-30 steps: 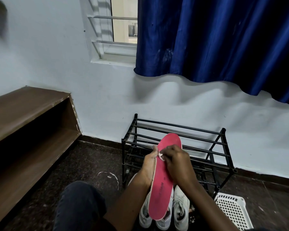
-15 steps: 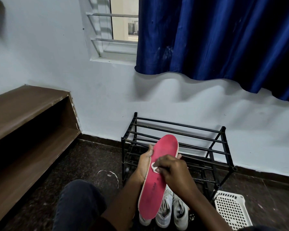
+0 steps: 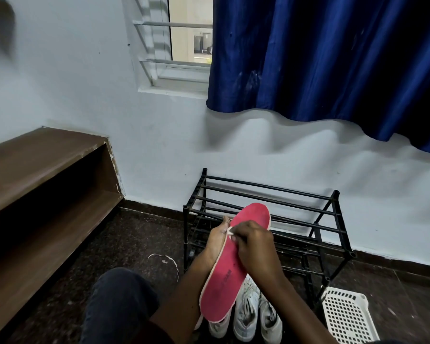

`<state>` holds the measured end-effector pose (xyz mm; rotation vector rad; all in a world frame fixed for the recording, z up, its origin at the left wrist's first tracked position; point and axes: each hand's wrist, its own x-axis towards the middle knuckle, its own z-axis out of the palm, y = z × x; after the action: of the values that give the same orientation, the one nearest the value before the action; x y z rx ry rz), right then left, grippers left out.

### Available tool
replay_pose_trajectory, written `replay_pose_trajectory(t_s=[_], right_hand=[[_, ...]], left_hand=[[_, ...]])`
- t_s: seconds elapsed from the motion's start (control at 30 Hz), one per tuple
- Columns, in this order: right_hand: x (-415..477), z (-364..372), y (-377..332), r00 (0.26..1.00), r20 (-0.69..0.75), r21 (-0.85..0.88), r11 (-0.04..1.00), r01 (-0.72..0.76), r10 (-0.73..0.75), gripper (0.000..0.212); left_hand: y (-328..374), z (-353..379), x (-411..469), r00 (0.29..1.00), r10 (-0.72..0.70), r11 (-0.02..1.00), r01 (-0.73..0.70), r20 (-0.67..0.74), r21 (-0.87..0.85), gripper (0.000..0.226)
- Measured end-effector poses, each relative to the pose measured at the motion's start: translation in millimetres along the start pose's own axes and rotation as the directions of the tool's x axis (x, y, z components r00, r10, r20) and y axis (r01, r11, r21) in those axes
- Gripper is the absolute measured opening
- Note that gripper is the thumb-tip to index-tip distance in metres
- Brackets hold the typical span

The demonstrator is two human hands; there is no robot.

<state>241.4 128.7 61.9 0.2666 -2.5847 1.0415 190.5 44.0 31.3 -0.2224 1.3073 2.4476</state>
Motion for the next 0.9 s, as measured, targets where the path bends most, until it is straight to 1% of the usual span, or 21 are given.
replay_pose_trajectory(t_s=[0.07,0.17,0.23,0.27,0.3,0.33,0.37,0.4,0.43,0.47,0.53,0.57,0.6,0.63,0.67,0.7,0.73,0.77,0.83,0.87,0.9], right_hand=[[-7.9,-3.5,1.3,0.997,0.076,0.063,0.998,0.01,-0.015,0.018],[-13.1,-7.5,3.0,0.988,0.153,0.092,0.996,0.02,-0.034,0.018],[-10.4,-7.5,4.3,0.993,0.118,0.036,0.999,0.021,-0.025,0.018],[-7.1,-6.7,6.1,0.996,0.088,-0.007,1.0,0.024,-0.024,0.018],[-2.3,-6.0,8.0,0.998,0.062,-0.052,0.998,0.029,-0.026,0.017],[3.4,-5.5,9.6,0.999,0.04,-0.093,0.995,0.025,-0.022,0.015],[9.7,-5.5,11.2,1.0,0.022,-0.128,0.992,0.018,-0.015,0.014],[16.1,-5.6,13.3,1.0,-0.002,-0.16,0.987,0.011,-0.011,0.013],[22.3,-6.5,15.9,0.999,-0.034,-0.188,0.982,0.0,-0.006,0.013],[27.7,-8.0,18.5,0.997,-0.072,-0.205,0.978,-0.024,0.009,0.014],[31.4,-11.3,20.9,0.994,-0.104,-0.185,0.981,-0.054,0.035,0.016],[29.0,-11.3,19.6,0.996,-0.09,-0.16,0.986,-0.039,0.025,0.017],[24.3,-10.7,16.4,0.998,-0.059,-0.131,0.991,-0.019,0.012,0.018],[17.7,-10.3,12.6,1.0,-0.016,-0.095,0.995,-0.002,0.0,0.018],[10.1,-9.8,9.4,0.999,0.03,-0.06,0.998,0.012,-0.01,0.018],[2.6,-9.8,6.9,0.997,0.069,-0.03,0.999,0.028,-0.026,0.018],[-3.3,-10.3,5.6,0.995,0.095,-0.002,0.999,0.039,-0.038,0.018],[-6.8,-11.4,5.9,0.993,0.112,0.019,0.999,0.039,-0.041,0.018],[-6.0,-13.5,8.1,0.992,0.122,0.037,0.999,0.024,-0.028,0.017],[-3.5,-14.1,9.5,0.994,0.108,0.028,0.999,0.022,-0.025,0.017],[-0.4,-14.0,10.7,0.996,0.084,0.002,1.0,0.026,-0.026,0.017]], left_hand=[[-6.2,-6.8,8.0,0.998,-0.046,0.996,0.042,-0.052,-0.077,0.066],[-11.7,-14.5,13.4,0.996,-0.09,0.984,0.09,0.008,-0.152,0.055],[-13.4,-12.1,12.2,0.994,-0.105,0.986,0.108,0.036,-0.125,0.045],[-12.3,-7.7,7.2,0.986,-0.113,0.981,0.131,0.124,-0.145,0.037],[-10.8,-4.1,2.0,0.976,-0.024,0.984,0.061,0.217,-0.167,0.032],[-11.4,-2.2,-2.3,0.966,0.105,0.978,-0.057,0.236,-0.199,0.039],[-13.5,-1.3,-5.8,0.956,0.167,0.977,-0.128,0.241,-0.17,0.05],[-11.5,0.7,-7.5,0.957,0.117,0.987,-0.082,0.265,-0.14,0.054],[-14.6,0.4,-0.7,0.956,0.037,0.988,0.009,0.293,-0.154,0.044],[-14.3,2.4,-0.7,0.969,-0.008,0.987,0.048,0.245,-0.155,0.034],[-16.6,-3.2,1.6,0.985,-0.071,0.984,0.095,0.159,-0.149,0.025],[-13.1,-2.1,-1.8,0.981,-0.065,0.98,0.097,0.18,-0.172,0.017],[-7.9,-0.5,-6.3,0.976,-0.073,0.976,0.112,0.207,-0.185,0.021],[-6.2,-2.0,-4.3,0.982,-0.082,0.979,0.111,0.171,-0.173,0.017],[-2.9,0.2,-3.0,0.99,-0.117,0.981,0.127,0.074,-0.146,0.019],[-4.1,-2.7,3.1,0.985,-0.168,0.981,0.164,-0.034,-0.104,0.038],[-4.9,-6.8,8.2,0.983,-0.159,0.986,0.152,-0.091,-0.072,0.05],[-1.8,-8.1,8.3,0.988,-0.136,0.986,0.128,-0.073,-0.106,0.052],[-0.3,-5.3,5.9,0.991,-0.114,0.993,0.112,-0.068,-0.024,0.06],[-4.0,-3.8,4.1,0.999,-0.053,0.999,0.053,-0.004,-0.008,0.065],[-2.7,-2.4,4.7,0.996,0.086,0.993,-0.083,-0.035,0.082,0.065]])
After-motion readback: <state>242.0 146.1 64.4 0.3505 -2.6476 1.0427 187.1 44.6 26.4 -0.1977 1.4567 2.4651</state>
